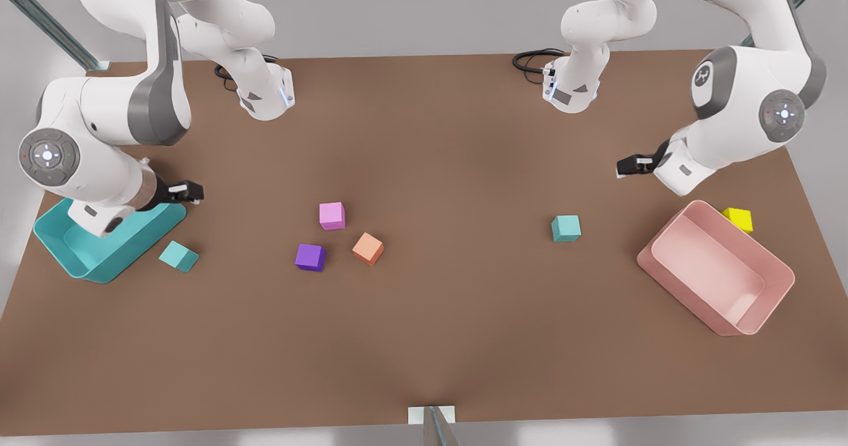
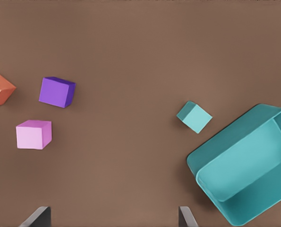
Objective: Stack the two blue cubes on top of each other
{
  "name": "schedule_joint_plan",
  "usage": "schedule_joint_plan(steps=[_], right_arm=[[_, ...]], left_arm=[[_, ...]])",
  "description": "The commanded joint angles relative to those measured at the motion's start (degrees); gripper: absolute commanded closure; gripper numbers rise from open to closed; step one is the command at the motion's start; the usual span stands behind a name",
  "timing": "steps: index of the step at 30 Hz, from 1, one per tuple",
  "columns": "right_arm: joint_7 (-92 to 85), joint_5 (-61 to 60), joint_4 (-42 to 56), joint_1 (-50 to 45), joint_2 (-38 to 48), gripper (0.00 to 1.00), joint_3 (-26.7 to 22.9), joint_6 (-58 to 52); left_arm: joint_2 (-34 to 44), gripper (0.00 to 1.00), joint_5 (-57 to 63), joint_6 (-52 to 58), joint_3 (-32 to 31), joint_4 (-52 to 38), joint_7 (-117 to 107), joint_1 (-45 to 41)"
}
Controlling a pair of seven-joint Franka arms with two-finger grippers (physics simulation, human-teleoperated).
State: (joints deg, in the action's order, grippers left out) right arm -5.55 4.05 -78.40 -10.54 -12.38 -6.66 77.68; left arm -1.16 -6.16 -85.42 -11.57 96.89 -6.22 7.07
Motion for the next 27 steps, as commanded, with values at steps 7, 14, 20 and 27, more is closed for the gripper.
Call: schedule_joint_plan(steps=[7,14,20,27], right_arm=[[2.28,8.18,0.09,1.04,-10.20,0.00,-0.11,7.48],[4.32,-0.01,-4.12,12.03,-20.49,0.00,-0.11,26.20],[2.65,-7.57,-15.81,17.57,-19.79,0.00,-0.02,40.97],[-3.42,-13.89,-22.40,21.53,-15.22,0.00,-0.02,43.79]], left_arm=[[-0.07,0.00,0.00,0.34,-0.21,-0.04,-0.28,0.76],[-0.86,0.00,0.00,0.34,-0.21,0.05,-0.19,0.76],[-0.95,0.00,0.00,0.34,-0.21,0.05,-0.19,0.84],[-0.86,0.00,-0.08,1.22,-0.21,-0.04,-0.37,1.02]])
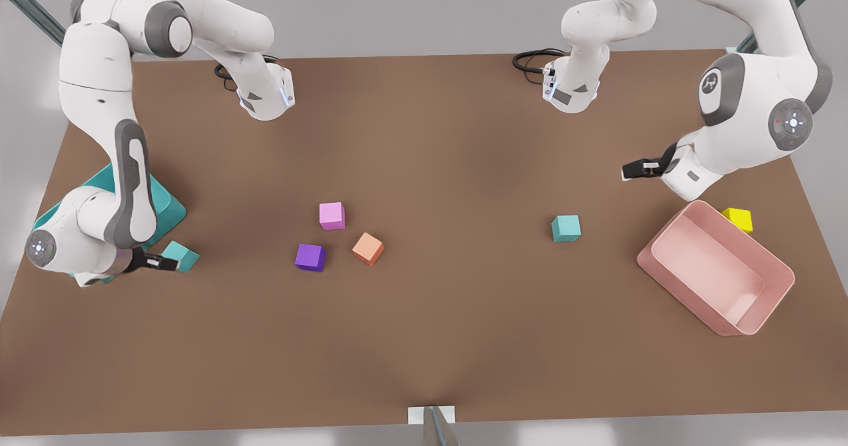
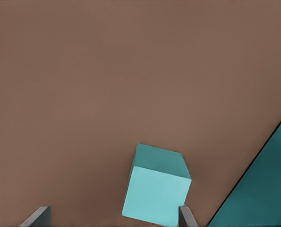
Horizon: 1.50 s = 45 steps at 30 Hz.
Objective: Stack the two blue cubes on top of each other
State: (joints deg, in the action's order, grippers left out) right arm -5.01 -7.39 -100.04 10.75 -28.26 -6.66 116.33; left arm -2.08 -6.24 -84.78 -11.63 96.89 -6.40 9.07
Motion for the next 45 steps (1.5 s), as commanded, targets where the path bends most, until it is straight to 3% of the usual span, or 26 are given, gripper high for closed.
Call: schedule_joint_plan(steps=[1,3,15,45], right_arm=[[-3.87,-2.55,-2.52,0.23,1.45,0.00,-0.02,6.18],[-3.35,-2.63,-6.83,0.23,2.94,0.00,-0.02,12.34],[9.13,-2.81,-10.70,1.11,2.42,0.00,-0.20,13.49],[11.33,-2.19,-10.88,0.41,-5.05,0.02,-1.08,16.12]], left_arm=[[0.06,0.00,0.00,0.58,-0.15,-0.03,-0.19,-0.81],[0.15,0.00,0.00,2.86,-0.15,-3.80,-0.02,-0.46],[-3.28,0.00,0.17,5.07,-0.15,-5.22,-0.19,0.07],[-4.60,0.00,-2.29,9.72,-0.15,-7.24,1.48,1.83]])
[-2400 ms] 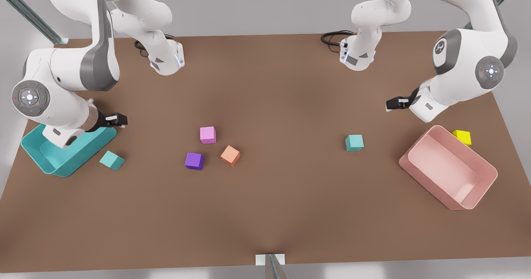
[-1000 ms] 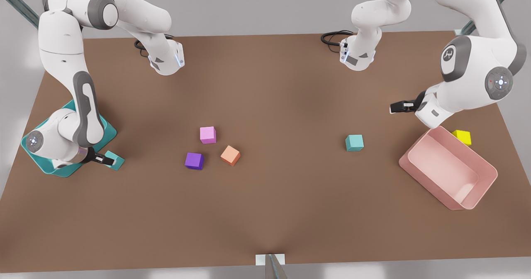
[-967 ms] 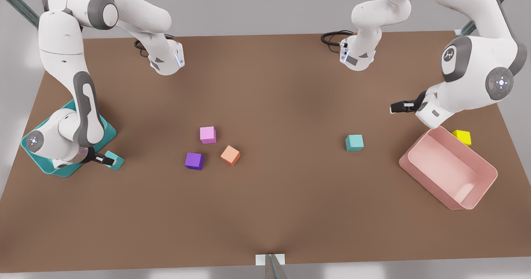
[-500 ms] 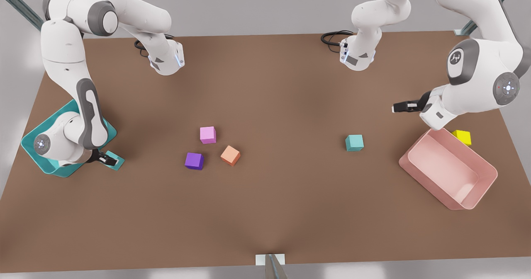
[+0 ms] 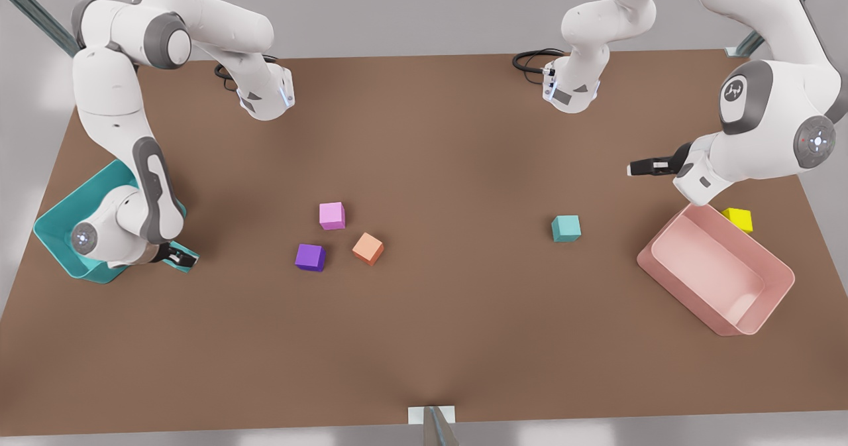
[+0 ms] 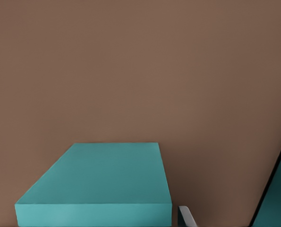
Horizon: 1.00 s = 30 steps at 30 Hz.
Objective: Stack the two blue cubes on top of each other
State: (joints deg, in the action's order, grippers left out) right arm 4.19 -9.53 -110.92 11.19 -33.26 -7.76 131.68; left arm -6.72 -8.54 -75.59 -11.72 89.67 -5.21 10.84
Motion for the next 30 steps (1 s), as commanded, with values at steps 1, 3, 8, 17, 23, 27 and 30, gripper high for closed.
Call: schedule_joint_plan(steps=[1,3,8,17,23,27,30], right_arm=[[2.05,0.04,0.00,-0.02,-0.14,0.16,0.02,0.77],[1.96,-0.05,0.18,-0.02,-0.40,0.35,0.02,0.68],[0.47,-0.40,1.58,-0.02,0.38,0.37,0.73,-0.46],[25.68,-0.23,16.69,-28.32,3.81,0.36,11.62,-3.62],[61.01,5.05,44.82,-48.54,-15.96,0.36,10.75,-3.01],[66.82,5.84,46.76,-54.43,-20.80,0.36,7.67,0.33],[66.82,6.10,46.58,-54.43,-21.85,0.35,7.67,0.60]], left_arm=[[0.04,0.00,0.01,0.53,-0.06,-0.02,0.29,0.06],[0.04,0.00,0.01,0.53,-0.06,-0.02,0.29,0.06],[-0.05,0.00,0.01,0.53,-0.06,-0.02,0.29,0.06],[-1.01,0.00,0.28,0.18,-0.06,-0.02,0.20,0.23],[-8.66,0.00,5.37,-6.31,-2.08,0.59,-0.59,-2.84],[-8.31,0.00,2.03,-37.33,11.54,21.41,-4.72,-18.31],[-8.57,0.00,2.12,-51.48,11.55,30.20,-6.83,-19.10]])
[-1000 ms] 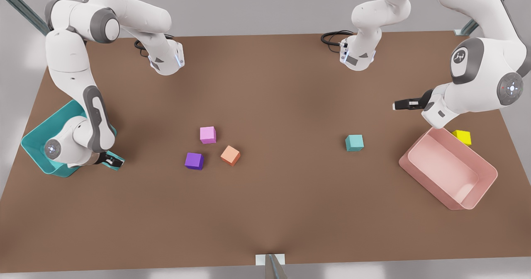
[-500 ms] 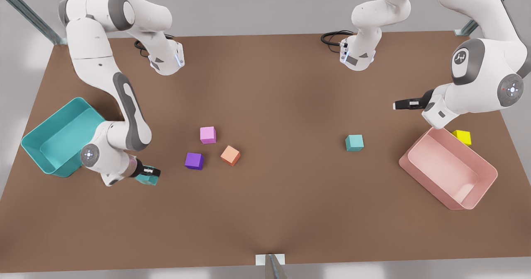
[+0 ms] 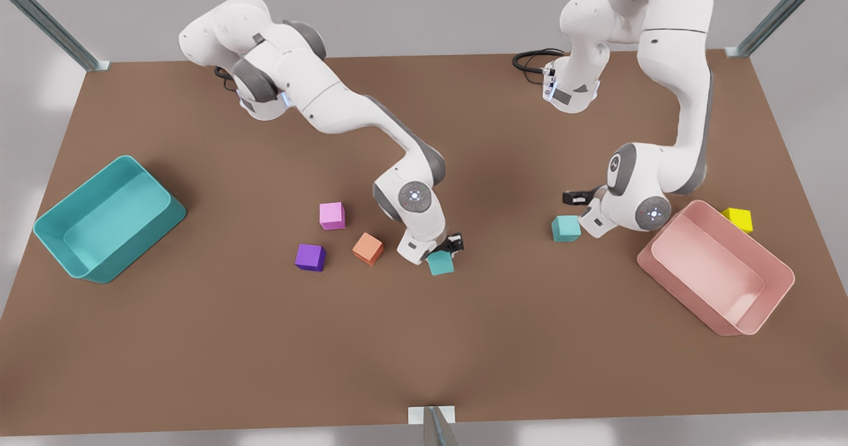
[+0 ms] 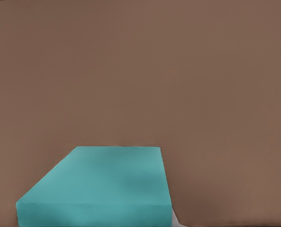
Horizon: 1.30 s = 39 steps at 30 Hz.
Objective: Stack the two blue cubes on top of each other
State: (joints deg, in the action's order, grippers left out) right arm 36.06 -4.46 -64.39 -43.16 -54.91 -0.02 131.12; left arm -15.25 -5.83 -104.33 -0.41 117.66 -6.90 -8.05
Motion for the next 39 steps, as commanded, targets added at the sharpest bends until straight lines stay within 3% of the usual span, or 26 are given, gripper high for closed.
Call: schedule_joint_plan(steps=[1,2,9,13,16,20,25,27,28,29,34,36,39], right_arm=[[34.96,1.03,-0.03,-0.08,-0.37,0.26,-0.07,1.16],[34.96,1.03,0.14,-0.08,-0.90,0.00,-0.33,1.16],[34.78,1.03,0.49,0.00,-0.11,0.00,-0.86,1.77],[33.38,0.15,0.67,4.74,7.01,0.00,-1.47,-11.23],[2.19,-0.11,-1.96,15.28,9.29,0.00,-1.56,-36.19],[-48.33,10.35,-6.98,36.63,13.60,0.00,-3.06,-42.17],[-46.78,9.38,-12.95,38.76,32.49,0.00,-2.97,-48.24],[-46.78,9.73,-17.52,39.47,40.14,0.00,-3.06,-48.06],[-46.78,9.91,-18.14,39.47,41.29,0.00,-3.06,-47.54],[-46.78,9.91,-18.58,39.55,41.73,0.00,-3.14,-47.36],[-46.69,9.73,-21.57,39.38,43.22,0.00,-3.05,-45.78],[-46.69,9.73,-21.83,39.47,43.84,0.00,-3.06,-45.60],[-46.61,11.05,-21.83,39.47,45.24,0.00,-3.32,-45.51]], left_arm=[[-0.65,0.00,-0.67,-23.81,0.23,2.84,-5.14,-0.21],[-1.53,0.00,-0.67,-24.25,0.23,2.93,-5.14,-0.30],[-3.91,0.00,-0.67,-26.54,0.23,3.37,-5.05,-0.65],[-6.02,0.00,-0.67,-27.24,0.23,3.37,-5.05,-1.09],[-6.02,0.00,-0.67,-27.24,0.23,5.74,-4.70,-1.00],[-7.42,0.00,-0.67,-28.38,0.23,6.44,-4.70,-1.17],[-9.36,0.00,-0.67,-29.61,0.14,7.32,-4.70,-1.53],[-9.45,0.20,-0.67,-29.61,0.23,7.32,-4.70,-1.70],[-9.36,0.39,-0.67,-29.53,0.23,7.32,-4.79,-2.41],[-9.36,0.45,-0.67,-29.53,0.23,7.32,-4.79,-2.41],[-6.29,0.45,-0.49,-26.99,0.05,6.45,-4.52,-2.58],[-5.49,0.45,-0.41,-13.19,-2.32,-2.78,-7.24,-2.49],[-5.58,0.45,-0.41,-7.64,-5.31,-11.13,-23.15,-9.43]])
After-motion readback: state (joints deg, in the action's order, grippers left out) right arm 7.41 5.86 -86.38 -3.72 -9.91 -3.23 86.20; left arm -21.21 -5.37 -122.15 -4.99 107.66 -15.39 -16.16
